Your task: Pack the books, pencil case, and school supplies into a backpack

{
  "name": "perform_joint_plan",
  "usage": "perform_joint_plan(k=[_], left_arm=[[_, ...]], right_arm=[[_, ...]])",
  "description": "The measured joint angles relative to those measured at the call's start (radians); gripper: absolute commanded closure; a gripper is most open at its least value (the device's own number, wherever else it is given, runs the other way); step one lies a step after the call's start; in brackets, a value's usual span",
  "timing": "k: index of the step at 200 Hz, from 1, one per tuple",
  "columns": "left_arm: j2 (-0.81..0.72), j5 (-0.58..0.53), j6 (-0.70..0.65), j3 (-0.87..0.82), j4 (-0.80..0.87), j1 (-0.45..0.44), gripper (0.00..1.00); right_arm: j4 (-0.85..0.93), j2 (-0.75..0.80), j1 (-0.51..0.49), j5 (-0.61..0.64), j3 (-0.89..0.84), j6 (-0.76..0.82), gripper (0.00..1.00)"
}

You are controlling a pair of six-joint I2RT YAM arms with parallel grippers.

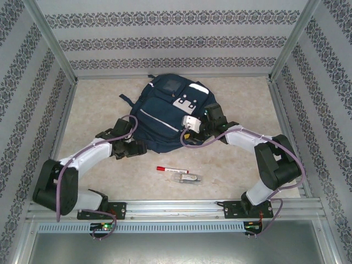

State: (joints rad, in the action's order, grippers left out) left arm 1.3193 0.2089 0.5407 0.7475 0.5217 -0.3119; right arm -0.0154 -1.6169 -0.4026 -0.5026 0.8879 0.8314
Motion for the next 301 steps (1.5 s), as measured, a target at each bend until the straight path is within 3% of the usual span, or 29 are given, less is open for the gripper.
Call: perform_joint_plan(k=[34,103,154,241,274,301], left_arm=[[-0.042,0.038,0.055,0.077,-0.008,0.001,0.16],[0.241,-0.044,0.137,0.156,-0.075,0.07,0.2],[0.274,-0.068,0.141,0.132,-0.091,0.072,0.19],[0.246,-0.063,0.192,0.053,-0.194,0.062,0.22],[0.253,-0.117,0.228,0.058,-0.197,0.018,0.22],[0.268,-0.171,0.264,0.065,-0.202,-0.036,0.23]], right_arm=[[-0.005,-0.068,0.007,0.005,0.021,0.021,0.46],[-0.01,-0.1,-0.028,0.043,0.029,0.072,0.46],[0.006,-0.076,-0.032,0.041,0.029,0.103,0.48],[0.073,-0.087,-0.082,0.045,0.065,0.139,0.8],[0.077,-0.081,-0.081,0.046,0.065,0.1,1.0],[0.092,-0.08,-0.07,0.048,0.067,0.037,1.0]])
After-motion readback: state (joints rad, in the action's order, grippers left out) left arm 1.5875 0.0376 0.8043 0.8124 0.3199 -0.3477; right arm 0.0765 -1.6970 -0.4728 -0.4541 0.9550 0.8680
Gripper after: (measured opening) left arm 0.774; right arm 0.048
